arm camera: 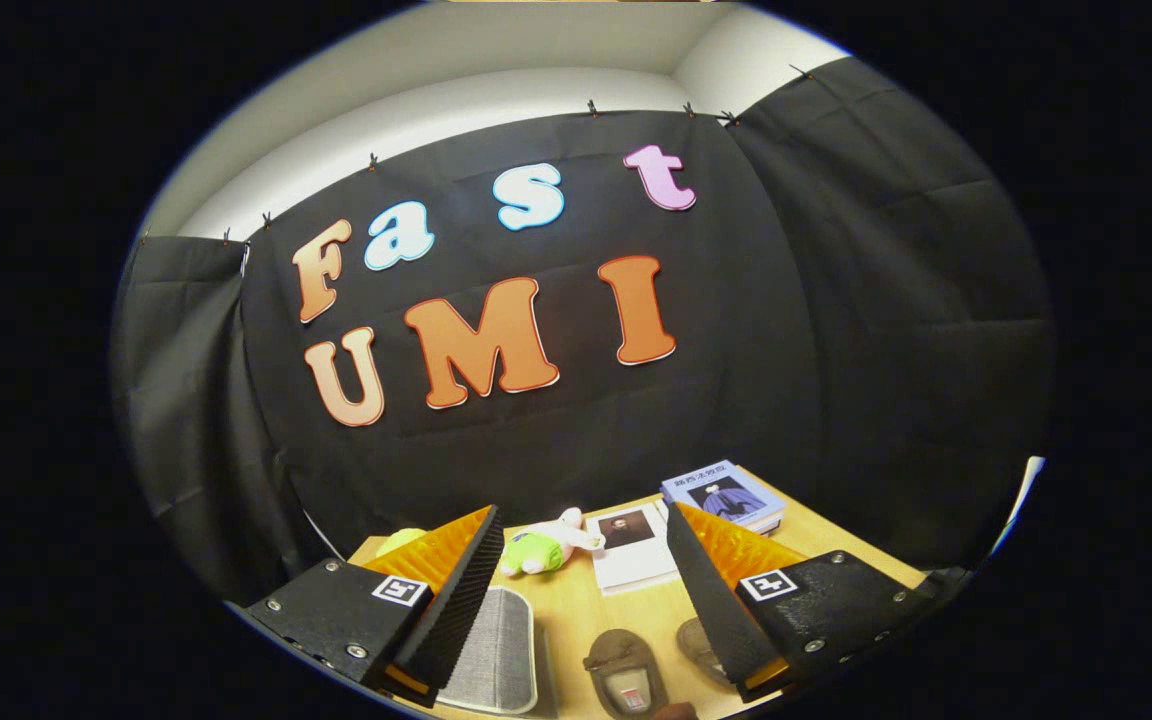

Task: Open the storage box then place both shoes into the box .Put the left shoe in first, then the right shoe, with the right side of both shoes facing outward in a uniform manner.

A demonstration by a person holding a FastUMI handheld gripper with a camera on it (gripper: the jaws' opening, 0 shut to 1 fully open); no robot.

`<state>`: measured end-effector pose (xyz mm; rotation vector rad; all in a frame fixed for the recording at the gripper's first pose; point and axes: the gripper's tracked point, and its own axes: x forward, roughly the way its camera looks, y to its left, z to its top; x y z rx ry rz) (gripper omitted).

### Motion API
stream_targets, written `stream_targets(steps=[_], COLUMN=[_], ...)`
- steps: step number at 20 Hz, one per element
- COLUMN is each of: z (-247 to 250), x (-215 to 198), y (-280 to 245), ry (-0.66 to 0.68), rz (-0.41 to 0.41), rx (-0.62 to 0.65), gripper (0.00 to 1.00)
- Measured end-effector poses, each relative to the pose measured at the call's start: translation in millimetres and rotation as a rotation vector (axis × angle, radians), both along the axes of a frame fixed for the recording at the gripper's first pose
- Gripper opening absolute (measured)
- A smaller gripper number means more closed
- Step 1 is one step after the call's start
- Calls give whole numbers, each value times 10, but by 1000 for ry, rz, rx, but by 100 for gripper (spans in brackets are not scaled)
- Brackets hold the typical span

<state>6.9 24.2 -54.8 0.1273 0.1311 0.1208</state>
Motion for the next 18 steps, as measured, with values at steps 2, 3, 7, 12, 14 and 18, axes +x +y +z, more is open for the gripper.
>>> stream_targets(steps=[2,3,7,12,14,18], z=[-140,-208,-559,-1049,-1219,-1591], x=[25,43,127,161,109,3], y=[65,91,133,187,282,418], ry=[35,55,146,250,291,413], rz=[31,47,83,124,175,247], rx=[51,81,218,313,334,462], gripper=[98,98,98,98,98,98])
